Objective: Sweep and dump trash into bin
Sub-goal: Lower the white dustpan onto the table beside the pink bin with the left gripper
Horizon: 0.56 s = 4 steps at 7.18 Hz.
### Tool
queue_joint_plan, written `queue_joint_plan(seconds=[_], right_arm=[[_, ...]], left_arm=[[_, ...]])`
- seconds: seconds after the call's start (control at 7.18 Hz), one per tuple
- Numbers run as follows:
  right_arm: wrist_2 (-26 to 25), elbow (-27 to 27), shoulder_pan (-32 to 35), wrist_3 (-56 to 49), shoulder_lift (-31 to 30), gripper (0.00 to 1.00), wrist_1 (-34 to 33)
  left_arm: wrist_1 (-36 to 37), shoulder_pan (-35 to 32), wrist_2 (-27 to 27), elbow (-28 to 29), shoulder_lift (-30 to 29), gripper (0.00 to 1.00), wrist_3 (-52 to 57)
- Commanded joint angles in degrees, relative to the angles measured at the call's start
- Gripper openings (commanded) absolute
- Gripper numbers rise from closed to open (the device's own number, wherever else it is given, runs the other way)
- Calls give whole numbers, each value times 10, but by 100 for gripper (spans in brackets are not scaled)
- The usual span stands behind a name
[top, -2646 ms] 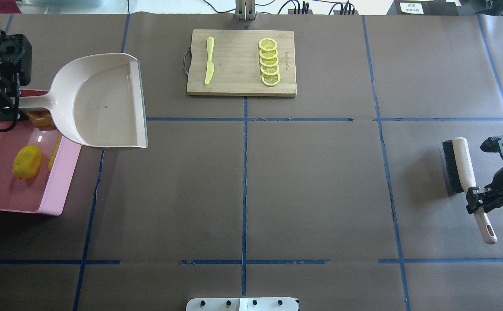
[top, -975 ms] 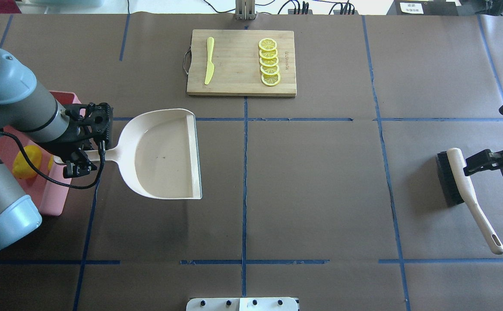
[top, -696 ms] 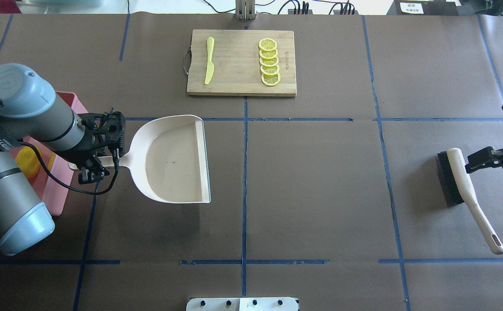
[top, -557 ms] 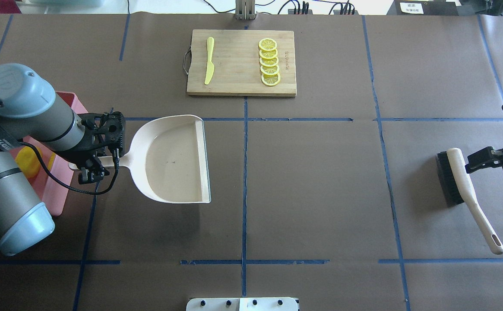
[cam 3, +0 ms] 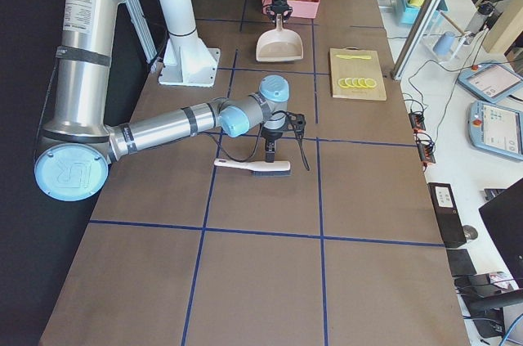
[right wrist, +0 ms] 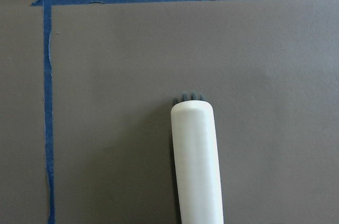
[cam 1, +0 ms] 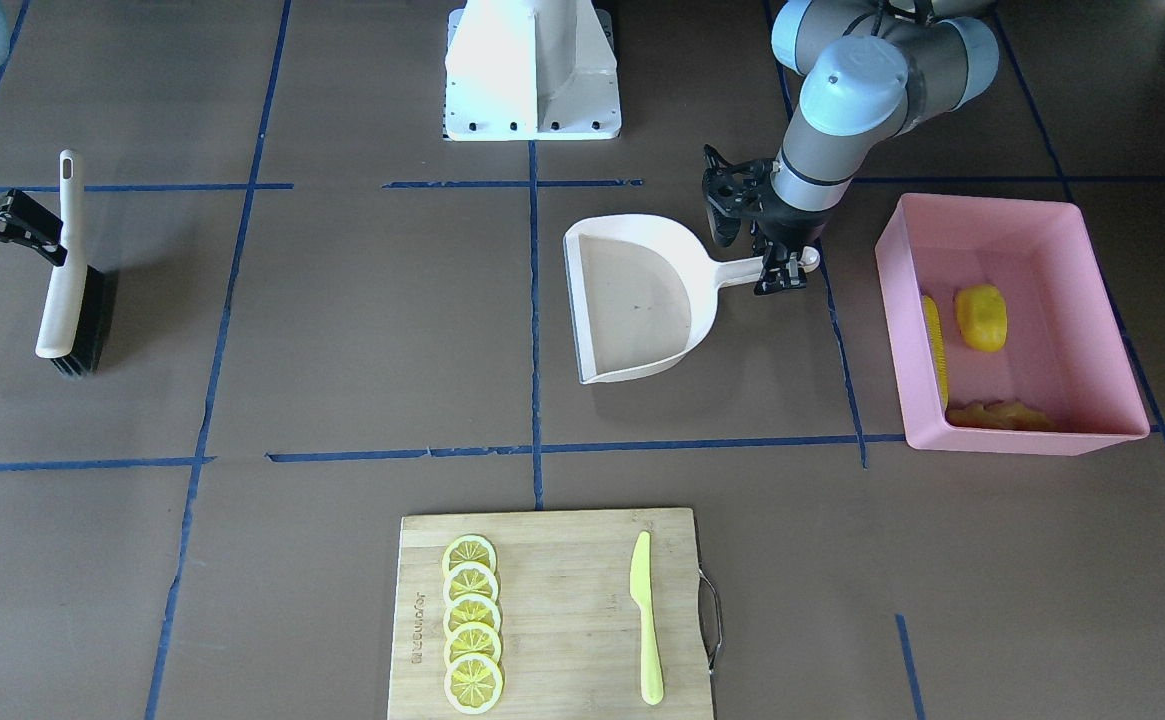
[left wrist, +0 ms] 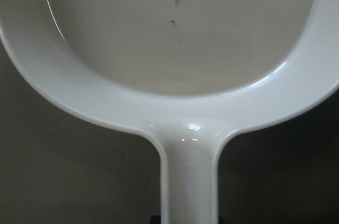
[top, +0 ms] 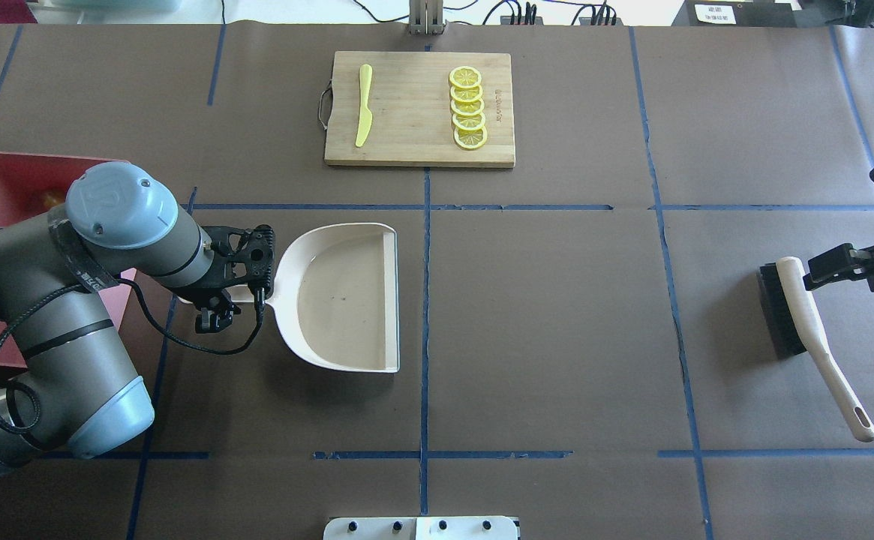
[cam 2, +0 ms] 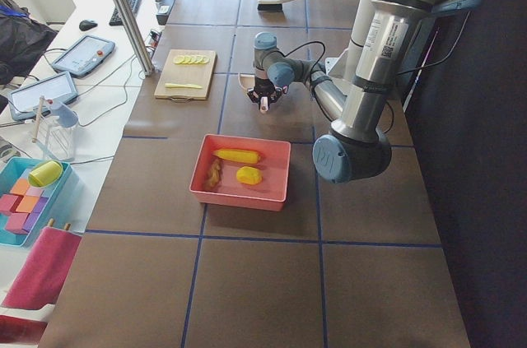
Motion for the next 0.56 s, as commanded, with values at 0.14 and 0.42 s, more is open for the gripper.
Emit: queue_joint_plan(seconds=[0.14,0.42], right_arm=[[2,1,2,1,0,100,0],[2,1,4,0,0,100,0]], left_arm=[[0,4,1,11,-15,56,-3],[-2,9,1,10,-16,83,0]])
